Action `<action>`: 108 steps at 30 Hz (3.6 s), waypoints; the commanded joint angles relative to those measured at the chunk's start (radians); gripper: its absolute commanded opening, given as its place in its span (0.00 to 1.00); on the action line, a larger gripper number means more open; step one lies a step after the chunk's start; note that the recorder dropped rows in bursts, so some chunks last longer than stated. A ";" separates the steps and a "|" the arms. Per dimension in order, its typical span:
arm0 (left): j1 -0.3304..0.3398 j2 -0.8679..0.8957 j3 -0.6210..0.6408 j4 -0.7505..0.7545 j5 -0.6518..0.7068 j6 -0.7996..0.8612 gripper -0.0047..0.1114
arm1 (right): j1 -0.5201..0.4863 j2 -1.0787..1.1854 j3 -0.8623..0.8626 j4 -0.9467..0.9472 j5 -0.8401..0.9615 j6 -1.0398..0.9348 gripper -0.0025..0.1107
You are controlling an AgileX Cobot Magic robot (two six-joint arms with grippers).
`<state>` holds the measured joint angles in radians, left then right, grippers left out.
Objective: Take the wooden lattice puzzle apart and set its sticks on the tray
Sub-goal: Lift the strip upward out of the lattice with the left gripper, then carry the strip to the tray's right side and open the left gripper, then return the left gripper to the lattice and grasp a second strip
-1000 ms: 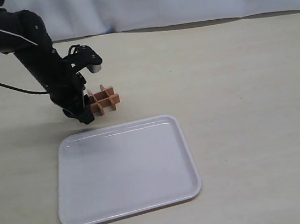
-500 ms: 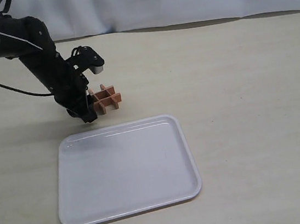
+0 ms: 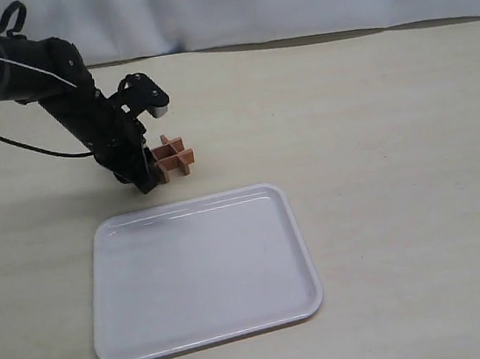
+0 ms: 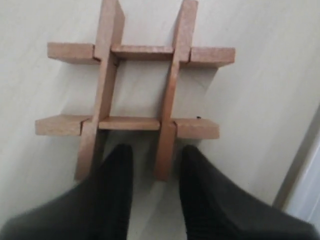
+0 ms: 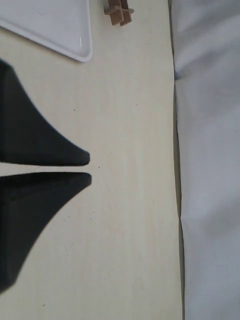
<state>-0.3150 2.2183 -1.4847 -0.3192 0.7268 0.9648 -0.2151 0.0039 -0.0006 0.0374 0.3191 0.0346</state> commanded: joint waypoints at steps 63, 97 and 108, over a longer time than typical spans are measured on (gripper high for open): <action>-0.393 -0.134 -0.005 0.168 0.225 -0.264 0.04 | -0.008 -0.004 0.001 0.003 -0.023 -0.010 0.06; -0.310 -0.339 -0.005 0.368 0.157 -0.451 0.53 | -0.008 -0.004 0.001 0.003 -0.023 -0.010 0.06; -0.087 -0.299 -0.005 0.337 0.104 -0.552 0.53 | -0.008 -0.004 0.001 0.003 -0.023 -0.010 0.06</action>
<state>-0.4383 1.8996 -1.4847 0.0461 0.8528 0.4334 -0.2151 0.0039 -0.0006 0.0374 0.3111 0.0346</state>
